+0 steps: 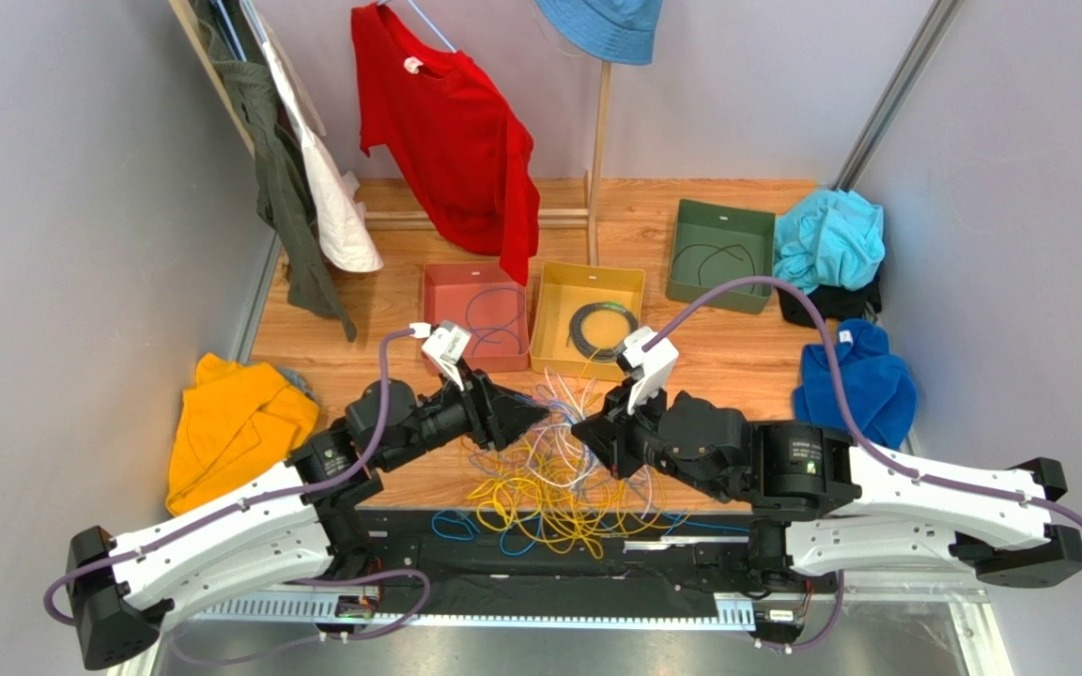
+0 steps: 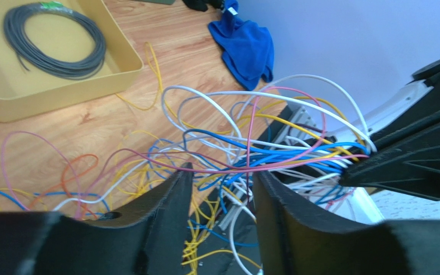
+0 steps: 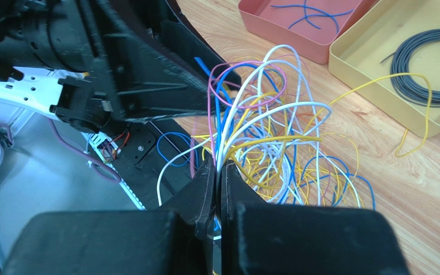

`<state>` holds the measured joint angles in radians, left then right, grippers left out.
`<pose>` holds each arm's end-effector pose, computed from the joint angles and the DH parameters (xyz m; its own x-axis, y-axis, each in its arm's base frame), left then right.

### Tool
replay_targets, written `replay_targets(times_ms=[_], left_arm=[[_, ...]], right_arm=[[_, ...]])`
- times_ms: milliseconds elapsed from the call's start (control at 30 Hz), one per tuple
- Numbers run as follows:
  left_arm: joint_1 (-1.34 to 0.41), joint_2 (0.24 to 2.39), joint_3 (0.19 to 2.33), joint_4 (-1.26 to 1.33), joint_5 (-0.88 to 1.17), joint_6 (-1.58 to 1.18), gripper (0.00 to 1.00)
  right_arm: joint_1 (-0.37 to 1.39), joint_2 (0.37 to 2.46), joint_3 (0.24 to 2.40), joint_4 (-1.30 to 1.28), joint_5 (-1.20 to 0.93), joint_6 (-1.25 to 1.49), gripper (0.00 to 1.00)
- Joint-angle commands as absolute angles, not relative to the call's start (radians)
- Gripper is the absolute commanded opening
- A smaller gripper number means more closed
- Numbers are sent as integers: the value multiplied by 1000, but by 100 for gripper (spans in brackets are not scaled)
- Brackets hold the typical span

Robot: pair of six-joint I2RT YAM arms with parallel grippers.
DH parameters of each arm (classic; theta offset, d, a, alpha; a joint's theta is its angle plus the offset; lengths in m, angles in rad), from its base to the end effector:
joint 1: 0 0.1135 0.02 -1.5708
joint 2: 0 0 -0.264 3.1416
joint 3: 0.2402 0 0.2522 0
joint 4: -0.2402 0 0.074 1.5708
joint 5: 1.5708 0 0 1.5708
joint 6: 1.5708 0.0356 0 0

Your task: Untangle the cables

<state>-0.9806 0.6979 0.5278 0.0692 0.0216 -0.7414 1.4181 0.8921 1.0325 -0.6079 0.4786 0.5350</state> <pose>0.0986 -0.1486 0.2898 -0.6104 -0.3020 -0.7323 0.5836 0.4537 -0.6735 0.0440 0.1781 0.3651 -0.4744 -0.1072 -0.8738 -0.6660 0.6928 0.2766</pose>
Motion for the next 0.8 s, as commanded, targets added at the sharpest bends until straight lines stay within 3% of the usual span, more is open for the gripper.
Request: replay_targets(times_ms=[0, 67, 100, 300, 367, 400, 500, 567, 633, 700, 767], left_arm=[[-983, 727, 540, 149, 3, -695, 43], [-983, 730, 538, 140, 2, -701, 8], [-983, 726, 538, 134, 3, -704, 0], [-983, 652, 540, 68, 2, -683, 3], [-983, 641, 543, 58, 2, -678, 21], [-983, 646, 542, 60, 8, -672, 39], [-983, 666, 525, 93, 43, -676, 52], [-983, 673, 505, 141, 63, -681, 52], [-983, 690, 497, 167, 63, -690, 46], [-983, 707, 500, 178, 71, -687, 29], [-983, 715, 509, 184, 84, -686, 18]], right_arm=[[1422, 864, 1069, -543, 437, 543, 0], [1422, 851, 1068, -545, 440, 546, 0], [1422, 847, 1066, -549, 448, 545, 0], [1422, 813, 1052, -555, 453, 551, 0], [1422, 813, 1049, -545, 440, 555, 0], [1422, 815, 1051, -543, 436, 554, 0], [1424, 818, 1057, -537, 419, 558, 0], [1422, 819, 1063, -537, 413, 557, 0], [1422, 819, 1066, -538, 408, 560, 0], [1422, 819, 1065, -538, 403, 560, 0], [1422, 818, 1063, -541, 410, 560, 0]])
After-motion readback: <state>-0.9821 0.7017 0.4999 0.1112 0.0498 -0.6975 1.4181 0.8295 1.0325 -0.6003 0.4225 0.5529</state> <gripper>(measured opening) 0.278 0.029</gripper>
